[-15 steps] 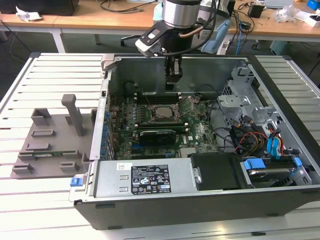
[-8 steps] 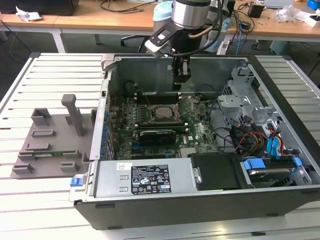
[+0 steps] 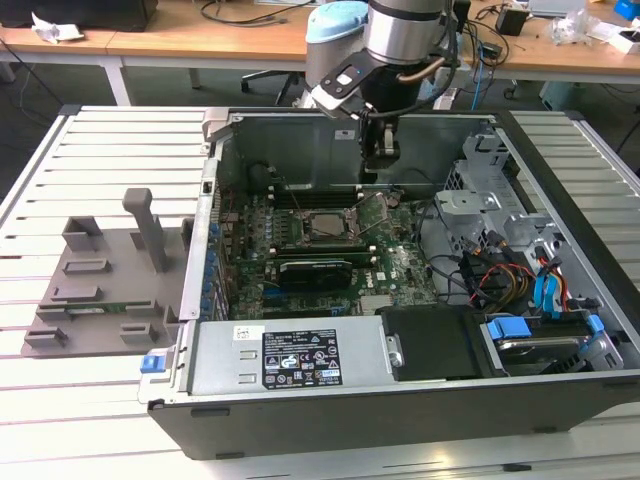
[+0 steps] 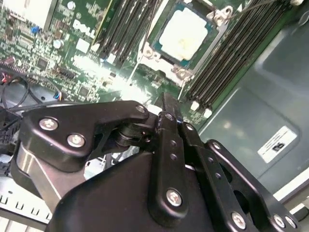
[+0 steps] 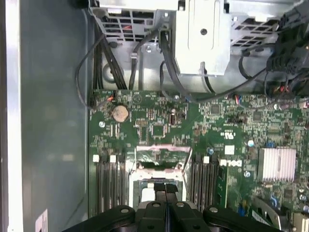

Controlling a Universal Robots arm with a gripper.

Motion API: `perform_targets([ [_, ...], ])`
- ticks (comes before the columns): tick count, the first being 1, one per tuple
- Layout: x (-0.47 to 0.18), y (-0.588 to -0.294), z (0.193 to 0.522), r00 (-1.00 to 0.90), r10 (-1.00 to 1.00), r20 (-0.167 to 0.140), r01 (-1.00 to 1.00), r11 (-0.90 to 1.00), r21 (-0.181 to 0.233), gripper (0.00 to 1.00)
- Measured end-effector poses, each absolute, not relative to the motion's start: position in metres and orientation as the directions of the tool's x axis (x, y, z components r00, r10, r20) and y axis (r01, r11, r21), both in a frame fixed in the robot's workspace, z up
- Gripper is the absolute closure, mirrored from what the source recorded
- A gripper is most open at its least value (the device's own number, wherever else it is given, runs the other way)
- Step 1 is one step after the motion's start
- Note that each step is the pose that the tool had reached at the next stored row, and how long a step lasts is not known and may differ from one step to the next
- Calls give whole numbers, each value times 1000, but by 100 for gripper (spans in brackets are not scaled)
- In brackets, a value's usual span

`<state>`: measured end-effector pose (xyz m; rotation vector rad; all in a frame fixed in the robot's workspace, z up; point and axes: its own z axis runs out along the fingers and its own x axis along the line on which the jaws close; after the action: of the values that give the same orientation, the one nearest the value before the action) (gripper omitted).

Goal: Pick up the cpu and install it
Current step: 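Close the cpu cover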

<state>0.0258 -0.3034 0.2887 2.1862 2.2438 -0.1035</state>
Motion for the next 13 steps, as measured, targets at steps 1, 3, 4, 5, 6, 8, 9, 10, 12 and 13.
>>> perform_targets([
  [1, 33, -303, 287, -28, 998, -51, 999, 26, -44, 89],
  [3, 47, -303, 281, -30, 998, -51, 998, 28, -48, 89],
  [4, 55, -303, 277, -32, 998, -51, 998, 29, -51, 89],
  [5, 57, -303, 275, -32, 998, -51, 998, 30, -52, 89],
  [6, 60, -303, 272, -33, 998, -51, 998, 31, -53, 89],
  [8, 65, -302, 268, -34, 998, -51, 998, 31, -53, 89],
  [9, 69, -301, 265, -35, 998, -51, 998, 32, -54, 89],
  [10, 73, -301, 260, -35, 998, -51, 998, 33, -54, 89],
  [12, 74, -300, 256, -37, 998, -50, 998, 34, -54, 89],
  [13, 74, -300, 253, -37, 998, -51, 998, 34, -54, 89],
])
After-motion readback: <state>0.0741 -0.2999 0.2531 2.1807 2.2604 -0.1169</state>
